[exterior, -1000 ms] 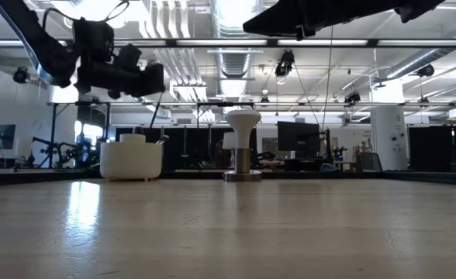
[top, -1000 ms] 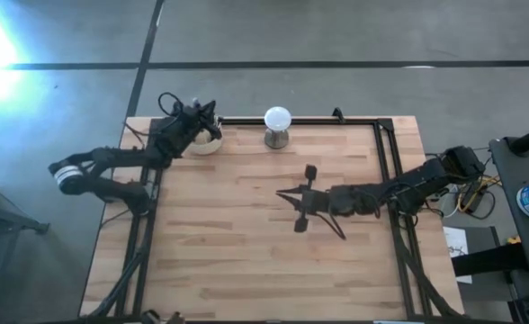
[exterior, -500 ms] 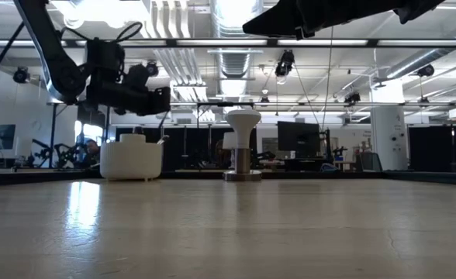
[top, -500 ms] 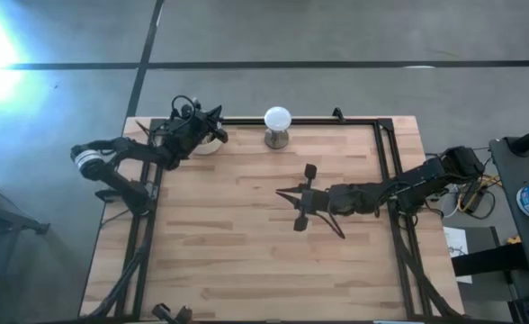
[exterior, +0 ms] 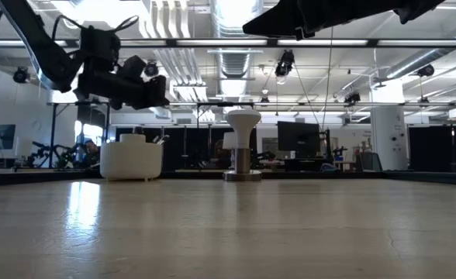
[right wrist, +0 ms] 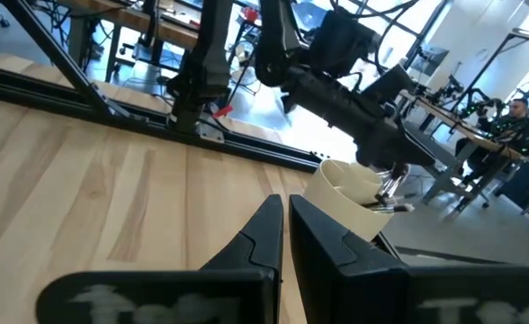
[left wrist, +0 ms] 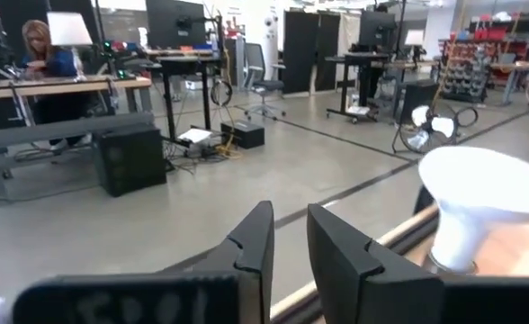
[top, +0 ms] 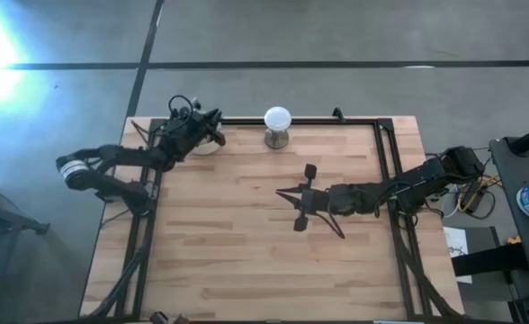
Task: Put items in baskets/containers
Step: Return to Home Position
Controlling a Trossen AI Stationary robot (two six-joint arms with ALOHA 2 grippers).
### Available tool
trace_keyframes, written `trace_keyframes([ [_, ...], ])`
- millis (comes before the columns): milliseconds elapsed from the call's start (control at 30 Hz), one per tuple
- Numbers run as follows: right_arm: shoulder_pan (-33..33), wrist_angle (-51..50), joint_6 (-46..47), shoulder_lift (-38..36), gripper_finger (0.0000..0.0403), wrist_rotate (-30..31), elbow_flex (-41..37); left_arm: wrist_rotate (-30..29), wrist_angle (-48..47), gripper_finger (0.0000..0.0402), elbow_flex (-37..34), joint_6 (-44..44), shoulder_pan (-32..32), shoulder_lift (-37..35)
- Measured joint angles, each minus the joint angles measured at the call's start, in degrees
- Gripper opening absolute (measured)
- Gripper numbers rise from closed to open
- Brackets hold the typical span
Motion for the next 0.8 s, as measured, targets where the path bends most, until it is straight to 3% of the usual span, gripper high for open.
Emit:
trace_keyframes([
  [233,0.0,-0.1,0.0,0.0,0.0018,0.0,0.0,0.2,-6.4,0.0067,-3.8,-0.4,-4.0,-9.1],
  [433,0.0,-0.3,-0.3,0.0,0.0018,0.0,-0.4,0.3,-8.6,0.0065,-10.0,-0.8,-12.8,-17.1],
  [667,-0.2,1.6,-2.0,-2.2,0.0018,-0.1,-4.7,0.3,-8.7,0.0025,-14.8,-0.8,-24.6,-21.5],
  [800,-0.2,8.4,-3.2,-5.7,0.0018,-0.2,-10.4,0.3,-8.9,0.0004,-16.1,0.8,-30.7,-22.2],
])
